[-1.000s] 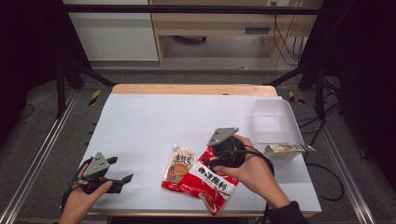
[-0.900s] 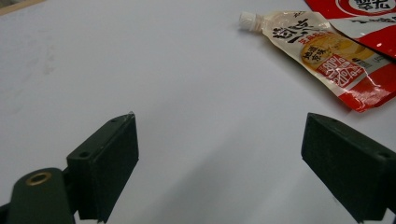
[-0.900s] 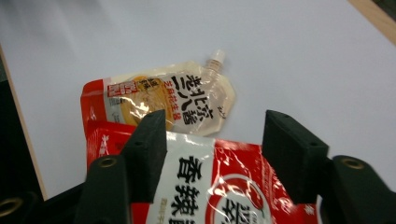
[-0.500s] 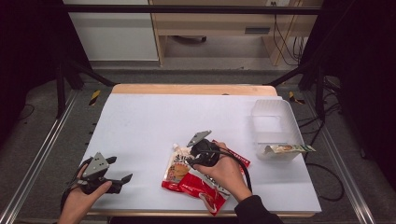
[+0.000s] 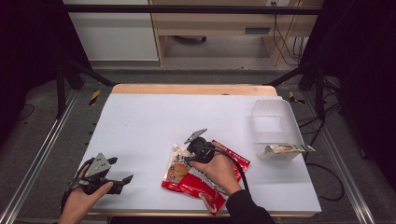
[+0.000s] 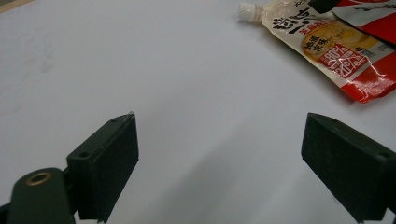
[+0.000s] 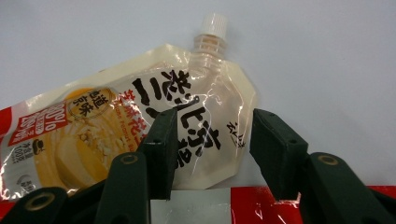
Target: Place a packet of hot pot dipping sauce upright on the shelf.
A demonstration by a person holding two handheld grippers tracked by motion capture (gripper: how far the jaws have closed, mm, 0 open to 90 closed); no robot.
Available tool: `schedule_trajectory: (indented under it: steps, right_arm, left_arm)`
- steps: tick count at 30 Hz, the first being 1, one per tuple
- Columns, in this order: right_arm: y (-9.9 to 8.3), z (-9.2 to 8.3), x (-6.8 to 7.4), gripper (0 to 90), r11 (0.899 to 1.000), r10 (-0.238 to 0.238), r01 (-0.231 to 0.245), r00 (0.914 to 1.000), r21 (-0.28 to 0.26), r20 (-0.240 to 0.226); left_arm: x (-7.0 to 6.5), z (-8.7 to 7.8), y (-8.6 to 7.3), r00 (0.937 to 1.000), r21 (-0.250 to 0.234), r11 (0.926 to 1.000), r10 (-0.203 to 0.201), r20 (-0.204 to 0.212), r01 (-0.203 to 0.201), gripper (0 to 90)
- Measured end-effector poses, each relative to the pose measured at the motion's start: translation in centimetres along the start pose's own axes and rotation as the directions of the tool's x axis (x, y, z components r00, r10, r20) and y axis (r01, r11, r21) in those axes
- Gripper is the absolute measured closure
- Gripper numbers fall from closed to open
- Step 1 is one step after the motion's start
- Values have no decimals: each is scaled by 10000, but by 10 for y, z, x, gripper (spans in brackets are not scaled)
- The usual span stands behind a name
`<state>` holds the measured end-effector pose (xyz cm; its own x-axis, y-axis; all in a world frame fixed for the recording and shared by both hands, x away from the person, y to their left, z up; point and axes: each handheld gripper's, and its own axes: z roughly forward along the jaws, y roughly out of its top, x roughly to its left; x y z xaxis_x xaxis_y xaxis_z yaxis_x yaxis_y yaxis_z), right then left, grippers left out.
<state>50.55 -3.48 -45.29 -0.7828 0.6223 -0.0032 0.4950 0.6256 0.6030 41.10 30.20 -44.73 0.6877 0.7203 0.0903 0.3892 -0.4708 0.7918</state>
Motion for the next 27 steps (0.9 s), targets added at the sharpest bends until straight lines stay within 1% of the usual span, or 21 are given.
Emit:
schedule_trajectory:
  steps: [1, 6, 15, 18, 20, 22, 23, 24, 25, 27]
  right_arm:
    - [-1, 1, 0, 521, 10000, 43, -43, 10000, 72, -4]
    - [-3, 5, 0, 515, 9997, 168, -166, 9998, 167, -110]
    - [-5, 6, 1, 523, 9997, 155, -152, 9998, 215, -128]
    - [-8, 6, 1, 561, 9998, 164, -164, 9999, 144, -1]
    - [-11, 6, 0, 603, 9999, 141, -142, 9999, 70, 88]
    - [-12, 6, 1, 619, 9999, 161, -161, 9998, 42, 131]
    - [-13, 5, 1, 637, 9999, 98, -99, 9998, 40, 156]
    - [-13, 5, 2, 678, 10000, -14, 13, 9997, 73, 253]
    - [-13, 5, 2, 678, 10000, -14, 13, 9997, 73, 253]
    - [-13, 5, 3, 709, 9999, -70, 67, 9996, 85, 268]
  left_arm:
    - [0, 0, 0, 10000, -35, 10000, -51, -3, 51, 109]
    - [-1, 1, 0, 10000, 74, 10000, 14, 12, -14, 108]
    - [-2, 3, -1, 10000, 279, 9996, 98, 3, -98, 108]
    - [-2, 4, -1, 9999, 361, 9993, 138, -16, -137, 109]
    - [-2, 4, -1, 9998, 519, 9985, 192, -21, -191, 109]
    - [-3, 6, -2, 9997, 643, 9976, 244, -45, -240, 109]
    - [-3, 6, -2, 9996, 712, 9971, 277, -47, -273, 109]
    - [-4, 7, -2, 9995, 752, 9967, 305, -64, -299, 109]
    - [-4, 7, -2, 9994, 817, 9961, 350, -75, -342, 109]
    - [-5, 9, -3, 9991, 929, 9948, 423, -90, -413, 109]
